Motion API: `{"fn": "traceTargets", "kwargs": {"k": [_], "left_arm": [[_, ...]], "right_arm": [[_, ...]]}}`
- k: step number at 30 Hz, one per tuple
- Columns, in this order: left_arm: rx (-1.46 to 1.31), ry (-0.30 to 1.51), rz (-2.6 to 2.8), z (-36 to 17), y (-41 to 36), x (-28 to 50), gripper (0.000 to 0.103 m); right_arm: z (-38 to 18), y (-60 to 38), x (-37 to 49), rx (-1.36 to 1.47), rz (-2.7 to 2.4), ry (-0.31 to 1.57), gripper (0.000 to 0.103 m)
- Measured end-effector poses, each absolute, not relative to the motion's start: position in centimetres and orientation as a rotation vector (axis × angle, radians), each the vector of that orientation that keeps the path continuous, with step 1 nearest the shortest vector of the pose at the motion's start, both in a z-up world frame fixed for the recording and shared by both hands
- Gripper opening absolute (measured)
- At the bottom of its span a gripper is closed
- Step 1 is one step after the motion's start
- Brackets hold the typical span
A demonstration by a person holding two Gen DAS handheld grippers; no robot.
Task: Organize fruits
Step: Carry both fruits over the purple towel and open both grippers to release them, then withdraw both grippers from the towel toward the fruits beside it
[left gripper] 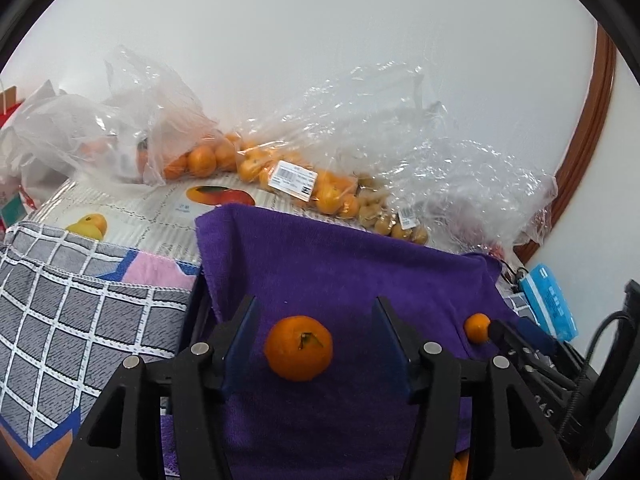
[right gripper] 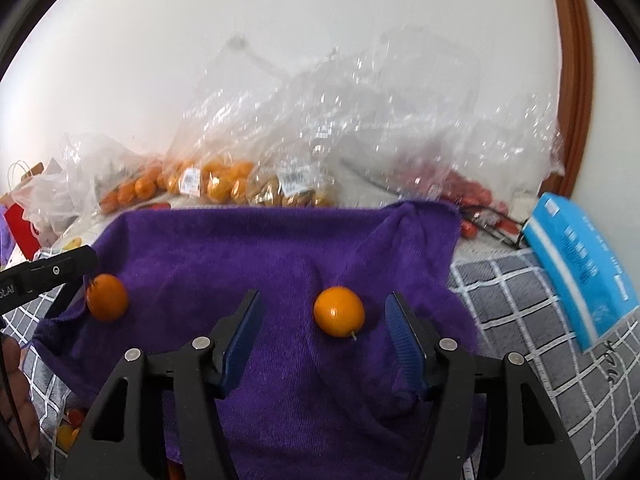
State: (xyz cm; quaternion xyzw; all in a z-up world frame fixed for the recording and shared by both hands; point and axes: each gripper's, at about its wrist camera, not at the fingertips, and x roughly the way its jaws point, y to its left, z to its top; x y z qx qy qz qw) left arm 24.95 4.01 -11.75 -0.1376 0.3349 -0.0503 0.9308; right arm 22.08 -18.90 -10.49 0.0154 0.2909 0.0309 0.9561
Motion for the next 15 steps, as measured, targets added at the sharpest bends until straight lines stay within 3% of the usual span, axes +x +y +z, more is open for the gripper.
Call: {"fn": "traceTargets", "kwargs": {"k": [15], "left_arm": [[-0.285,0.586,-0.031,-10.2,5.1,23.6,0.054]], "right_arm": [[-7.5,-21.8,20.1,0.142,0.057,0.546,0.063]]}}
